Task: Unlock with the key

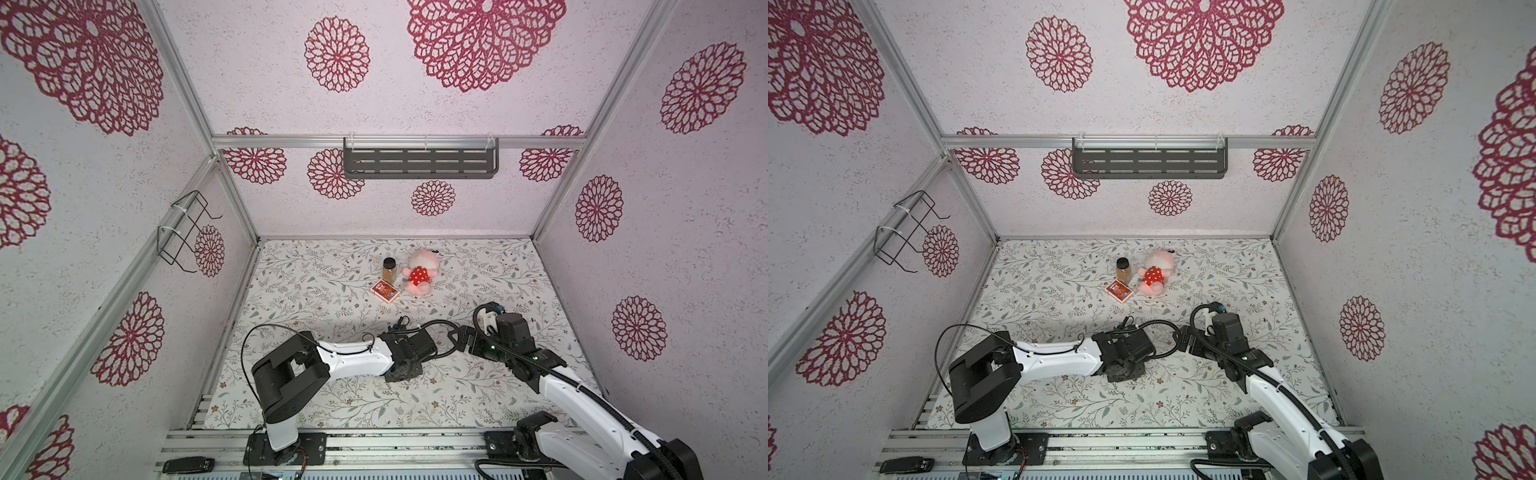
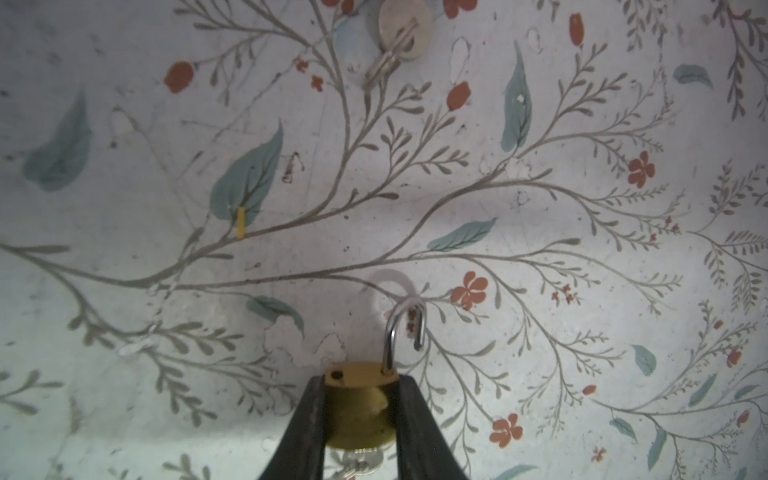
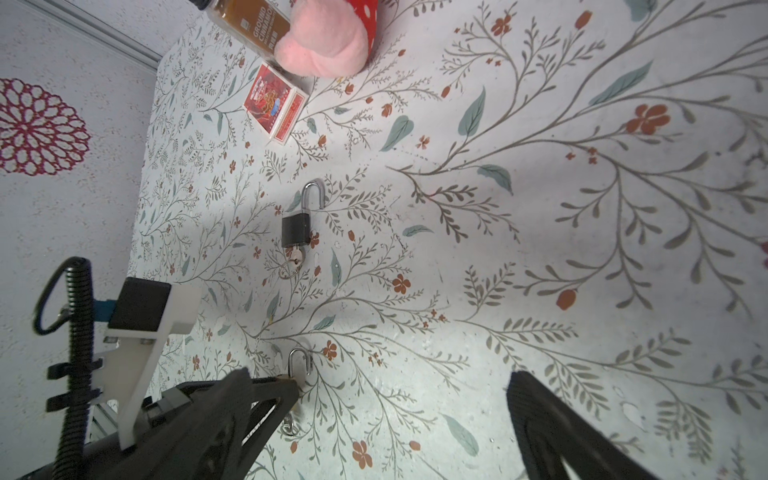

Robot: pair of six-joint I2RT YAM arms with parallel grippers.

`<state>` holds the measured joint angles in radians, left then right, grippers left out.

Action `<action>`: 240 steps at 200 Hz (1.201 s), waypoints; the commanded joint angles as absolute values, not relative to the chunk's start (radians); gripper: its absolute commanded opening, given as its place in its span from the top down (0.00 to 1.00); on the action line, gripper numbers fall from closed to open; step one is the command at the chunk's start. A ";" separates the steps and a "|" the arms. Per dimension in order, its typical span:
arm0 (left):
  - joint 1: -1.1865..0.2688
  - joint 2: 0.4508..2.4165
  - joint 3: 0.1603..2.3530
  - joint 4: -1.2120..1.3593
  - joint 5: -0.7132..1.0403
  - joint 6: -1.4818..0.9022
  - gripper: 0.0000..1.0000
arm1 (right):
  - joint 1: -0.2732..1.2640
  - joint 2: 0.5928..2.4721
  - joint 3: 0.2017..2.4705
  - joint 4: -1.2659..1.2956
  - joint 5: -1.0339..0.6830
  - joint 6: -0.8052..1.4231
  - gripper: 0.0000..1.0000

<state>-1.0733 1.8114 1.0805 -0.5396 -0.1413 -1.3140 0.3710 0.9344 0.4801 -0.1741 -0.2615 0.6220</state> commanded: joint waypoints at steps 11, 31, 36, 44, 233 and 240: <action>-1.067 1.823 1.098 -0.546 -0.133 -1.319 0.61 | 0.359 0.928 0.468 -0.134 -0.276 0.628 0.01; -1.063 1.826 1.094 -0.550 -0.130 -1.324 0.54 | 0.354 0.929 0.466 -0.128 -0.281 0.628 0.01; -1.062 1.824 1.093 -0.550 -0.129 -1.324 0.53 | 0.352 0.930 0.466 -0.125 -0.283 0.628 0.01; -1.059 1.821 1.092 -0.550 -0.118 -1.328 0.51 | 0.350 0.929 0.468 -0.126 -0.285 0.625 0.01; -0.021 1.019 0.576 0.009 -0.677 -0.352 0.03 | 0.005 0.965 0.287 0.403 0.429 0.250 0.01; -0.006 1.033 0.519 0.124 -0.652 -0.320 0.03 | 0.000 0.988 0.251 0.494 0.429 0.231 0.01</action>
<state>-0.0650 1.0168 0.6632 -0.2878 -0.7334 -0.5465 0.0200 0.9463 0.3344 0.1791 0.3389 0.3363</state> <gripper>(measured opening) 0.974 0.989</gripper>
